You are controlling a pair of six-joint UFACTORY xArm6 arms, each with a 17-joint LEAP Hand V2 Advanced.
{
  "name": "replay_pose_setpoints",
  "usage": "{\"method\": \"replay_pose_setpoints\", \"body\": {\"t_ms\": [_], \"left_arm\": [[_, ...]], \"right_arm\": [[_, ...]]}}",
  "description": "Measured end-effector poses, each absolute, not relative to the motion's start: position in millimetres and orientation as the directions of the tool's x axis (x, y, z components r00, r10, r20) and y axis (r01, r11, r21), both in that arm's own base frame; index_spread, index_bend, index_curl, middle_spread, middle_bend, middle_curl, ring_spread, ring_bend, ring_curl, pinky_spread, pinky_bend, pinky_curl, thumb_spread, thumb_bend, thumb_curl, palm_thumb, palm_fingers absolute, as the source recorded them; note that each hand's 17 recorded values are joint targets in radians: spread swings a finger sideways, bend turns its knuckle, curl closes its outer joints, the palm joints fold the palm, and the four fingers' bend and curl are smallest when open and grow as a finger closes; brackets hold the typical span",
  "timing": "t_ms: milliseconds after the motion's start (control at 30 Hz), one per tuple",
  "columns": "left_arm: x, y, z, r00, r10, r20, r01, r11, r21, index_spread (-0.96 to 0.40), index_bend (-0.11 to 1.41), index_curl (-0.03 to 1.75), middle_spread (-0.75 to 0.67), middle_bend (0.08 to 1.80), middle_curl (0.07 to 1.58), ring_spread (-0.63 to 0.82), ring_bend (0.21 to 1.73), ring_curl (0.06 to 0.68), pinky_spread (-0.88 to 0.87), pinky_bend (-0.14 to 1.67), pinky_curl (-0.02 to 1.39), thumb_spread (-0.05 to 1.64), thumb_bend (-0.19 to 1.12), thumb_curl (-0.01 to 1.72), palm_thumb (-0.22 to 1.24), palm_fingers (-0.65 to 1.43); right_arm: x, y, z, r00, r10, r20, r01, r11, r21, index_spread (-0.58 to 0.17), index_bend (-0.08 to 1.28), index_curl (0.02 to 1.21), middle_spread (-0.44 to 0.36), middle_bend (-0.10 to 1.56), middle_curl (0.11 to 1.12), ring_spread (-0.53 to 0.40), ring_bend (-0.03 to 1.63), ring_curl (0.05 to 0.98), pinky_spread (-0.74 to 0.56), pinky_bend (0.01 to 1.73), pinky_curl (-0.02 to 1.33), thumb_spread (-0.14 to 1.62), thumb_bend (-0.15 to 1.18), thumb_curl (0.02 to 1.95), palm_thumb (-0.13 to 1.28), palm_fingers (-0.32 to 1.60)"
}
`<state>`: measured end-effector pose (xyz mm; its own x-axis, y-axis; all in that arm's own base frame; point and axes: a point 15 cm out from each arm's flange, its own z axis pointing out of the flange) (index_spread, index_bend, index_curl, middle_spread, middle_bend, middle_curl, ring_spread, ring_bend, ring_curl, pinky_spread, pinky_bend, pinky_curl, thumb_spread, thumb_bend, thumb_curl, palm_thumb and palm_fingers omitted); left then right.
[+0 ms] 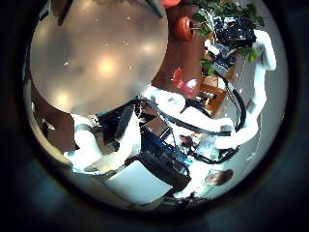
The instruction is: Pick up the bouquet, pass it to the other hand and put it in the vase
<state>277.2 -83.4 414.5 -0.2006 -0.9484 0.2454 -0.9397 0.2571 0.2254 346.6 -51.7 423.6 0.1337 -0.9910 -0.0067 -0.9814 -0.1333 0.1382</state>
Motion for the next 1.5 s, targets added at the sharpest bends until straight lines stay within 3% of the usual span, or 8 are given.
{"method": "replay_pose_setpoints", "body": {"t_ms": [233,433,633,933,1100,1233,1500], "left_arm": [[282,-77,434,-0.169,-0.956,0.241,-0.956,0.219,0.197,0.11,0.18,0.38,0.44,0.19,0.31,0.59,0.46,0.206,0.54,0.19,0.27,1.08,-0.02,0.34,0.42,0.09],[276,-78,433,-0.158,-0.954,0.254,-0.951,0.216,0.220,0.11,0.18,0.38,0.44,0.19,0.31,0.59,0.46,0.204,0.54,0.19,0.27,1.08,-0.02,0.33,0.42,0.09],[270,-91,438,-0.208,-0.945,0.251,-0.937,0.266,0.225,0.11,0.18,0.37,0.44,0.19,0.31,0.59,0.46,0.205,0.54,0.19,0.27,1.09,-0.02,0.34,0.42,0.09],[259,-103,439,-0.291,-0.925,0.246,-0.912,0.346,0.221,0.11,0.18,0.37,0.45,0.19,0.31,0.60,0.46,0.204,0.55,0.19,0.27,1.09,-0.02,0.34,0.42,0.09],[251,-99,427,-0.314,-0.914,0.256,-0.896,0.375,0.238,0.11,0.18,0.37,0.45,0.19,0.31,0.60,0.45,0.204,0.55,0.19,0.28,1.10,-0.02,0.34,0.42,0.08],[253,-98,420,-0.311,-0.915,0.258,-0.897,0.373,0.239,0.11,0.19,0.37,0.46,0.19,0.31,0.60,0.45,0.204,0.55,0.19,0.28,1.10,-0.02,0.33,0.42,0.08],[259,-98,412,-0.304,-0.916,0.262,-0.903,0.365,0.228,0.11,0.19,0.38,0.46,0.19,0.31,0.59,0.44,0.205,0.55,0.19,0.27,1.10,-0.02,0.33,0.42,0.08]], "right_arm": [[350,-62,413,0.138,-0.990,-0.021,-0.976,-0.140,0.168,-0.303,0.16,0.28,0.005,0.30,0.37,0.063,0.60,0.242,0.39,0.55,0.28,1.24,-0.02,0.26,0.20,0.33],[364,-71,414,0.146,-0.989,-0.022,-0.976,-0.147,0.163,-0.304,0.16,0.28,0.006,0.31,0.38,0.057,0.63,0.238,0.38,0.57,0.27,1.24,-0.02,0.25,0.20,0.34],[392,-78,401,0.203,-0.978,-0.046,-0.958,-0.208,0.199,-0.296,0.15,0.28,-0.001,0.31,0.37,0.007,0.68,0.245,0.30,0.60,0.27,1.16,-0.01,0.28,0.25,0.34],[460,-81,378,0.144,-0.988,-0.050,-0.980,-0.149,0.134,-0.260,0.17,0.28,0.004,0.34,0.38,-0.003,0.70,0.241,0.27,0.60,0.25,1.11,-0.02,0.33,0.38,0.32],[491,-78,336,0.103,-0.993,-0.054,-0.983,-0.110,0.146,-0.271,0.19,0.30,-0.013,0.36,0.39,-0.014,0.69,0.237,0.26,0.57,0.23,1.12,-0.03,0.34,0.37,0.34],[517,-79,299,0.084,-0.995,-0.053,-0.986,-0.091,0.139,-0.291,0.23,0.33,-0.006,0.34,0.38,0.005,0.63,0.219,0.29,0.53,0.21,1.12,-0.02,0.35,0.35,0.32],[546,-83,234,0.044,-0.997,-0.068,-0.987,-0.054,0.150,-0.302,0.18,0.34,-0.013,0.32,0.37,-0.003,0.61,0.211,0.28,0.49,0.19,1.13,-0.02,0.36,0.34,0.37]]}}
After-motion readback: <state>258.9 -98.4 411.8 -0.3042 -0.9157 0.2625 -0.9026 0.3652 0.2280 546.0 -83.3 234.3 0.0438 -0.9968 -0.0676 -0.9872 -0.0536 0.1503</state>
